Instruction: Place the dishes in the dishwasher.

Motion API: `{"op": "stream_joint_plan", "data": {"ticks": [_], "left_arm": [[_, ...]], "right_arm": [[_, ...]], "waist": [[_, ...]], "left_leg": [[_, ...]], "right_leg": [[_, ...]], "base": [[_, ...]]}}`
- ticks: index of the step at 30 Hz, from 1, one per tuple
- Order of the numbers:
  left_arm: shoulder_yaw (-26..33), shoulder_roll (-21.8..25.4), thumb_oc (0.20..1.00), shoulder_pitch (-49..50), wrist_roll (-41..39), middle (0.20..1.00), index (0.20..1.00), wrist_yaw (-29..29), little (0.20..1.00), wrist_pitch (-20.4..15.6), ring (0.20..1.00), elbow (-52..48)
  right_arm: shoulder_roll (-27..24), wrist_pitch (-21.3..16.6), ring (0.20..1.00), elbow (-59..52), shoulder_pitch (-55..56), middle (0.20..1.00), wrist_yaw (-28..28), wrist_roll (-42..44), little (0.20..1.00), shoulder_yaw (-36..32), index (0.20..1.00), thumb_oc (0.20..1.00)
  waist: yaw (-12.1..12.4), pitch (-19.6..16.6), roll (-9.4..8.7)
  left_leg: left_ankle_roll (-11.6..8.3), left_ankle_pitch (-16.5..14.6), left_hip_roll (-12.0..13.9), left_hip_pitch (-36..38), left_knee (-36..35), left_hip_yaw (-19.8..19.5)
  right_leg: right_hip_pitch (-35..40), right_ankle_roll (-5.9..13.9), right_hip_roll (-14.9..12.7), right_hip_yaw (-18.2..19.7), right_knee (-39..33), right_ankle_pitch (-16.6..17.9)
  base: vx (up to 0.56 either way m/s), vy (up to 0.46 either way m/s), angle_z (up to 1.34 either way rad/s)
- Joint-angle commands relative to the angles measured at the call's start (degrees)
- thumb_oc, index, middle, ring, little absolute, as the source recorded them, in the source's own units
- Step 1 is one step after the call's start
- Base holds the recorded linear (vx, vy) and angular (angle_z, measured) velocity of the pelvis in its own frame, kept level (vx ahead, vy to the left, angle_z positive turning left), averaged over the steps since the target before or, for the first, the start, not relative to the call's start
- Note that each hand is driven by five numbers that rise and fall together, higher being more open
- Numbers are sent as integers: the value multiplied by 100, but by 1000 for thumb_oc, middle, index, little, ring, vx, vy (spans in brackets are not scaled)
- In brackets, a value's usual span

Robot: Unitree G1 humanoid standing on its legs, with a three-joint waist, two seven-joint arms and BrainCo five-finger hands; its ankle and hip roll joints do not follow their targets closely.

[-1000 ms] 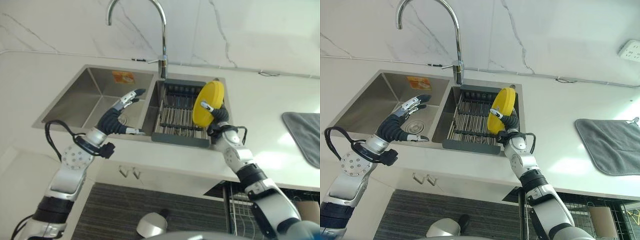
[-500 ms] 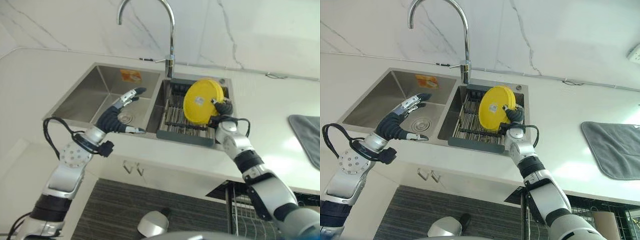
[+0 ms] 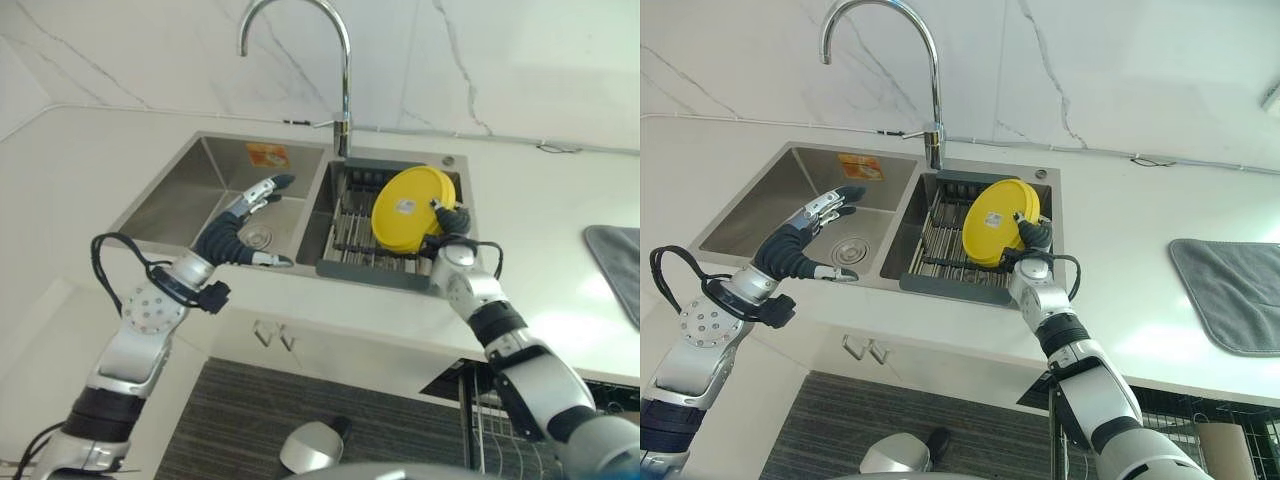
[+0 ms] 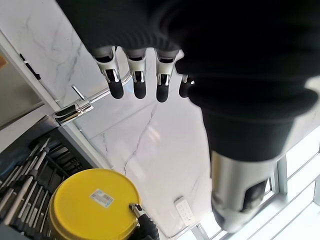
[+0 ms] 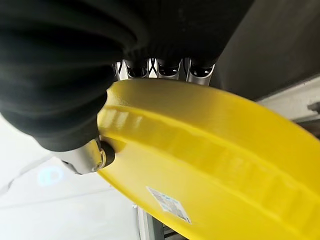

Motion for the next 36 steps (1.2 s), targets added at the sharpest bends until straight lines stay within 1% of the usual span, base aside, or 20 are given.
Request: {"op": "stream_joint_plan", "data": {"ticks": [1, 2, 3, 5, 7, 10, 11, 12, 15, 19, 21, 24, 27, 29, 31, 32, 34, 36], "left_arm": [[-295, 185, 1000, -19, -258, 1000, 1000, 84, 1000, -224, 1000, -96], [-295, 177, 1000, -19, -261, 1000, 1000, 87, 1000, -217, 1000, -98], [-291, 150, 1000, 8, -234, 1000, 1000, 109, 1000, -230, 1000, -97], [-284, 121, 1000, 36, -220, 1000, 1000, 136, 1000, -268, 1000, -85], [-301, 114, 1000, 16, -228, 1000, 1000, 157, 1000, -315, 1000, -41], [-305, 95, 1000, 17, -219, 1000, 1000, 149, 1000, -302, 1000, -38], [-314, 67, 1000, 18, -193, 1000, 1000, 147, 1000, -308, 1000, 6], [-311, 54, 1000, 31, -178, 1000, 1000, 146, 1000, -313, 1000, 11], [-298, 15, 1000, 79, -126, 1000, 1000, 211, 1000, -291, 1000, 4], [-319, -93, 1000, 80, -36, 1000, 1000, 322, 1000, -236, 1000, 15], [-298, -110, 1000, 98, -38, 1000, 1000, 343, 1000, -228, 1000, 17], [-222, -220, 1000, 232, 23, 1000, 1000, 517, 1000, -296, 1000, 5], [-106, -302, 1000, 404, 119, 1000, 1000, 793, 1000, -393, 1000, -10], [-56, -355, 1000, 485, 222, 1000, 1000, 981, 1000, -414, 1000, -12], [-34, -393, 1000, 526, 290, 1000, 1000, 1071, 1000, -425, 1000, -10], [-24, -414, 1000, 535, 351, 1000, 1000, 1119, 1000, -431, 1000, -9], [-18, -441, 1000, 509, 405, 1000, 1000, 1113, 1000, -437, 1000, -2], [-7, -479, 1000, 419, 452, 1000, 1000, 1063, 1000, -367, 1000, -13]], "right_arm": [[121, -987, 200, -282, -354, 200, 318, 649, 200, -17, 200, 200], [142, -1073, 200, -355, -328, 200, 386, 780, 200, -51, 200, 200], [197, -1231, 200, -654, -233, 200, 444, 1033, 200, -101, 200, 200], [219, -1378, 200, -1066, -101, 200, 444, 1208, 200, -165, 200, 200], [201, -1467, 200, -1490, 37, 200, 384, 1160, 200, -233, 200, 200], [138, -1445, 200, -1895, 145, 200, 268, 1034, 200, -307, 200, 200], [62, -1375, 200, -2205, 257, 200, 244, 1033, 200, -383, 200, 200], [45, -1352, 200, -2268, 294, 200, 234, 1024, 200, -400, 200, 200], [-4, -1324, 200, -2383, 421, 200, 329, 1073, 200, -478, 200, 200], [-62, -1427, 200, -2719, 621, 200, 634, 1405, 200, -619, 200, 200], [-75, -1453, 200, -2915, 721, 200, 653, 1461, 200, -639, 200, 200], [-109, -1580, 200, -3511, 1268, 200, 876, 1686, 200, -696, 200, 200], [-173, -1713, 200, -4185, 2139, 200, 1308, 1973, 200, -885, 200, 200], [-254, -1705, 200, -4521, 2609, 200, 1602, 2178, 200, -1046, 200, 200], [-276, -1714, 200, -4665, 2869, 200, 1831, 2359, 200, -1172, 200, 200], [-291, -1696, 200, -4759, 3012, 200, 1985, 2467, 200, -1289, 200, 200], [-291, -1677, 200, -4860, 3133, 200, 2099, 2453, 200, -1397, 200, 200], [-264, -1675, 200, -5067, 3364, 200, 2211, 2562, 200, -1598, 200, 200]], "waist": [[170, -473, 12], [159, -478, 10], [126, -486, -5], [77, -484, -22], [17, -498, -50], [-58, -528, -73], [-147, -539, -88], [-167, -543, -90], [-260, -554, -88], [-420, -577, -117], [-469, -569, -126], [-686, -553, -125], [-1028, -519, -126], [-1210, -501, -134], [-1324, -482, -145], [-1418, -449, -163], [-1517, -418, -185], [-1729, -378, -221]], "left_leg": [[-64, -39, 356, 159, -301, 80], [-66, -38, 358, 158, -304, 87], [-65, -30, 364, 156, -316, 114], [-70, -23, 365, 133, -316, 146], [-72, -18, 352, 97, -316, 159], [-67, -27, 342, 93, -316, 182], [-51, -46, 351, 109, -316, 257], [-47, -54, 355, 118, -316, 282], [-30, -83, 376, 175, -316, 401], [16, -86, 368, 189, -316, 509], [28, -99, 370, 198, -316, 543], [73, -149, 385, 254, -316, 710], [142, -224, 392, 347, -316, 953], [184, -285, 377, 394, -284, 1103], [224, -336, 350, 422, -258, 1193], [259, -379, 313, 452, -235, 1237], [302, -424, 267, 476, -221, 1281], [368, -491, 195, 510, -224, 1383]], "right_leg": [[-108, 295, -611, -69, 340, 453], [-113, 293, -608, -64, 340, 453], [-121, 290, -602, -53, 335, 460], [-123, 293, -596, -46, 323, 469], [-136, 303, -584, -32, 292, 491], [-165, 317, -581, 8, 274, 514], [-205, 318, -587, 66, 280, 516], [-214, 318, -589, 83, 285, 512], [-236, 323, -590, 163, 307, 505], [-313, 294, -575, 258, 332, 538], [-341, 293, -573, 291, 347, 542], [-481, 302, -567, 501, 431, 533], [-657, 333, -564, 801, 515, 548], [-752, 368, -586, 980, 543, 601], [-820, 402, -610, 1106, 566, 661], [-890, 433, -639, 1213, 620, 757], [-972, 466, -655, 1326, 679, 868], [-1149, 531, -675, 1547, 768, 1103]], "base": [[-30, 15, 2], [-38, 15, 1], [-44, 11, 1], [-63, -4, 0], [-65, -18, 0], [-47, 1, -3], [-67, 19, -1], [-76, 26, -1], [-50, 34, -11], [-44, 32, -12], [-42, 20, -1], [-61, 57, -16], [-80, 85, -48], [-80, 69, -66], [-73, 52, -71], [-68, 43, -66], [-77, 45, -66], [-96, 56, -52]]}}
